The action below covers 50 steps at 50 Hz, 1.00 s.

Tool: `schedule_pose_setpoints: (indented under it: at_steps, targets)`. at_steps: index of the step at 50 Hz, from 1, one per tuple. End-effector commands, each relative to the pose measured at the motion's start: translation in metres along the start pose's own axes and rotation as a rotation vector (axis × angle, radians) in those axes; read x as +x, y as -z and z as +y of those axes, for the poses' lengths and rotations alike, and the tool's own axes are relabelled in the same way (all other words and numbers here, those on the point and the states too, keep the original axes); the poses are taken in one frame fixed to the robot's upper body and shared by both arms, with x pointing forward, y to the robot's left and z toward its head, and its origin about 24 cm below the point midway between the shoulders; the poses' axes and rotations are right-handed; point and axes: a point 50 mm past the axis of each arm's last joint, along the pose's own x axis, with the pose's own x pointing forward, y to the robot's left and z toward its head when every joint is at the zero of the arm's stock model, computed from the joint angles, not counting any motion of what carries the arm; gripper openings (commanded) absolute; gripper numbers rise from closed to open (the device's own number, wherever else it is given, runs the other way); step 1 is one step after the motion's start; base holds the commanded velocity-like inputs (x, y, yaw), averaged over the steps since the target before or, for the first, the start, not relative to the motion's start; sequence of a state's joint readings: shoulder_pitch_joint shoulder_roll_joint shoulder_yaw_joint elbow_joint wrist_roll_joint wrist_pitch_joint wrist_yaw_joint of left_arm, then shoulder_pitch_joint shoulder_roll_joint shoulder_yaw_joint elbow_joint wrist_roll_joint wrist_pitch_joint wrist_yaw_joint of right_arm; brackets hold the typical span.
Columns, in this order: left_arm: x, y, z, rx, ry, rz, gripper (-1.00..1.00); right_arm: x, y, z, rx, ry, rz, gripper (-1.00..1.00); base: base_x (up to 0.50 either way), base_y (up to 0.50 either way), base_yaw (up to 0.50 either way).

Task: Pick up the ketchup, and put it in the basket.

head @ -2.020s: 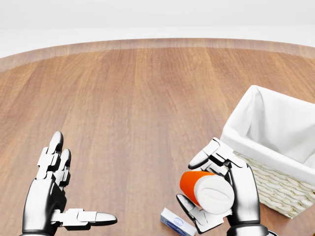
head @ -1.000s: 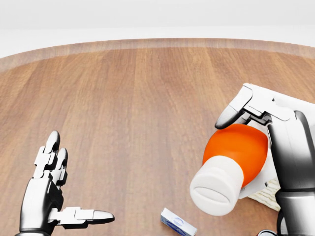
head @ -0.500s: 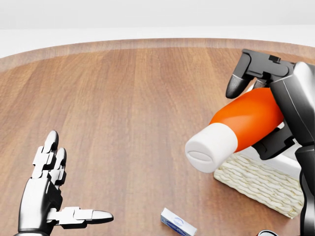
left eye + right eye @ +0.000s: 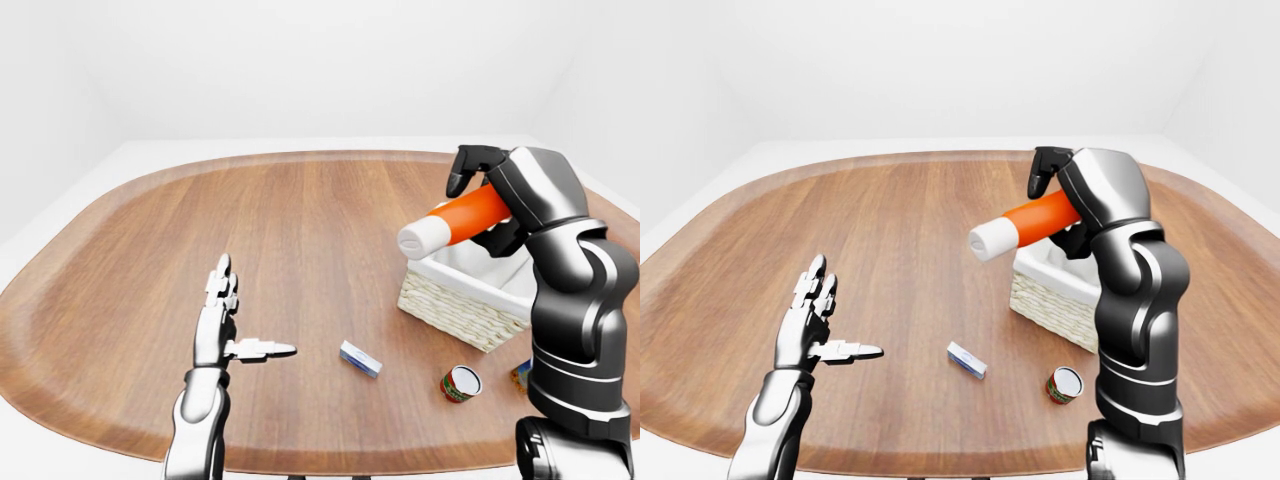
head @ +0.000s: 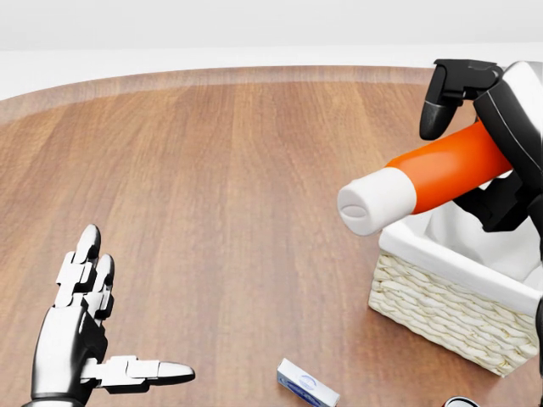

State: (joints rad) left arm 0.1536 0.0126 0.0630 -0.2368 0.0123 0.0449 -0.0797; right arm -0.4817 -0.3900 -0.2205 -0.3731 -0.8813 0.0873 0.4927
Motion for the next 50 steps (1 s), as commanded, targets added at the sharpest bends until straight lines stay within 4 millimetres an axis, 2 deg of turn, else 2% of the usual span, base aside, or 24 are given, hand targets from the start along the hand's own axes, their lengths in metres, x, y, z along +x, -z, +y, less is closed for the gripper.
schedule_pose_setpoints:
  at_steps: [1,14,22,29,50]
  targets:
    - [0.001,0.002,0.000,0.003,-0.002,0.000,1.00,0.014,0.013,-0.006,-0.071,-0.008,0.069,-1.00,0.00,0.00,0.00]
    - [0.001,0.004,0.000,0.006,-0.005,0.001,1.00,0.022,0.034,-0.016,-0.108,-0.022,0.136,-1.00,0.00,0.00,0.00]
    - [0.003,0.005,0.000,0.007,-0.004,0.001,1.00,0.026,0.054,-0.019,-0.114,-0.029,0.201,-1.00,0.00,0.00,0.00]
    - [0.003,0.006,0.000,0.006,-0.003,0.001,1.00,0.025,0.068,-0.018,-0.106,-0.038,0.239,-1.00,0.00,0.00,0.00]
    - [0.002,0.003,0.001,0.001,-0.004,-0.002,1.00,0.031,0.092,-0.003,-0.050,-0.053,0.313,-1.00,0.00,0.00,0.00]
